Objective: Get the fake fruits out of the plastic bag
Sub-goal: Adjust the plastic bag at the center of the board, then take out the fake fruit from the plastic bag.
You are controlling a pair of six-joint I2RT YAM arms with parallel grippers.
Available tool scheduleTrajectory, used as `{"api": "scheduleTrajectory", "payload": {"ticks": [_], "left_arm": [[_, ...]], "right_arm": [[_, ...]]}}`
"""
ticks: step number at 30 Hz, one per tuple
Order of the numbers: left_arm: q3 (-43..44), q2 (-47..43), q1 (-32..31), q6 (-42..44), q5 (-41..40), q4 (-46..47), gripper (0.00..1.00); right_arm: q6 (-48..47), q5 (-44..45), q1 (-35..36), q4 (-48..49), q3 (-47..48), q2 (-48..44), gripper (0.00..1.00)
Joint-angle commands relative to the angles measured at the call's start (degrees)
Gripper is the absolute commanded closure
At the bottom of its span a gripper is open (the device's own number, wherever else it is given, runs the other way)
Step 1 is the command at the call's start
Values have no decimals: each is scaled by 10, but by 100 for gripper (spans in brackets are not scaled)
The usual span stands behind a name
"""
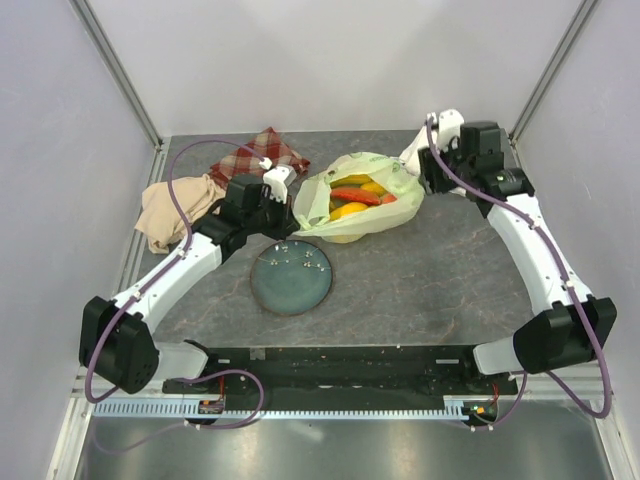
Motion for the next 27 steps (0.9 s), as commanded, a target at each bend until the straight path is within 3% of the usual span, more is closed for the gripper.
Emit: {"api": "scheduleTrajectory", "payload": {"ticks": [1, 9, 13, 21, 27], "left_arm": [[-2, -13, 5, 33, -4, -8, 98], [-20, -11, 6, 26, -17, 6, 98], [-10, -7, 20, -15, -41, 7, 99], [-2, 2, 29, -35, -35, 9, 98], [-2, 7, 28, -40, -26, 8, 98]], "right_arm": [[-86, -77, 80, 31, 112, 4, 40], [-101, -129, 137, 83, 192, 145, 42], [-149, -147, 140, 57, 228, 219, 49], [-248, -164, 169, 50, 205, 273, 53], [-266, -168, 193, 37, 215, 301, 55]]}}
